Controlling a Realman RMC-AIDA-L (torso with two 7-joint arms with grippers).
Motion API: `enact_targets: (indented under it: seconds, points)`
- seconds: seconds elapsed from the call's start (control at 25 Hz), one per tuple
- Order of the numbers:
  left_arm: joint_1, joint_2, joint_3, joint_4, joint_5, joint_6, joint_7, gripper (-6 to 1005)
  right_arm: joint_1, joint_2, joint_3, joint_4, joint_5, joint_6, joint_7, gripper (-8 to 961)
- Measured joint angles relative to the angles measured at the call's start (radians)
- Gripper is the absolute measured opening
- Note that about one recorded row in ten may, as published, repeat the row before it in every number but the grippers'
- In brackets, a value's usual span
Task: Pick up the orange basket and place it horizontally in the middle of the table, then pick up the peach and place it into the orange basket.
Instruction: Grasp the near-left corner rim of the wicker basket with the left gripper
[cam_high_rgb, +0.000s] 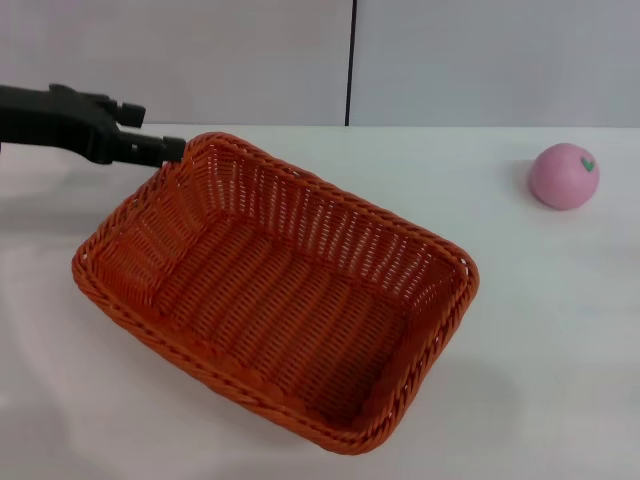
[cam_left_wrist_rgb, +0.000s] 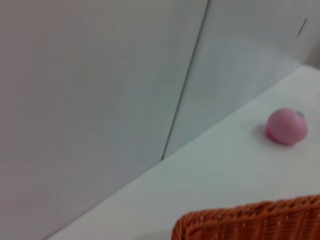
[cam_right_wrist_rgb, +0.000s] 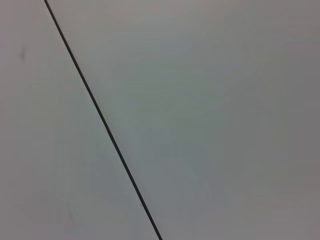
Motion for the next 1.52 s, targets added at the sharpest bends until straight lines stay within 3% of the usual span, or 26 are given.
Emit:
enact_targets:
  seconds: [0.04,0.36,1.36,1.52]
  points:
    - [-0.001,-0.015,0.012,0.003,0.07,-0.009,-0.019,794,0.001,0.0,0.0,0.0,0.0,0.005,0.0,390]
    - [-0.01,-0.029,0.055,0.001,0.15,-0.037,-0.052,808,0.009,-0.002,-0.002,0.002,0.0,0.011,0.001,390]
    - [-0.042,-0.031,0.158,-0.069,0.295,-0.108,-0.122,800,0.019,-0.002,-0.009,0.002,-0.007,0.084,-0.002,390]
    - [-0.045,-0.032,0.154,-0.062,0.327,-0.133,-0.157,762,0.019,-0.002,-0.009,0.002,-0.007,0.088,-0.002,391]
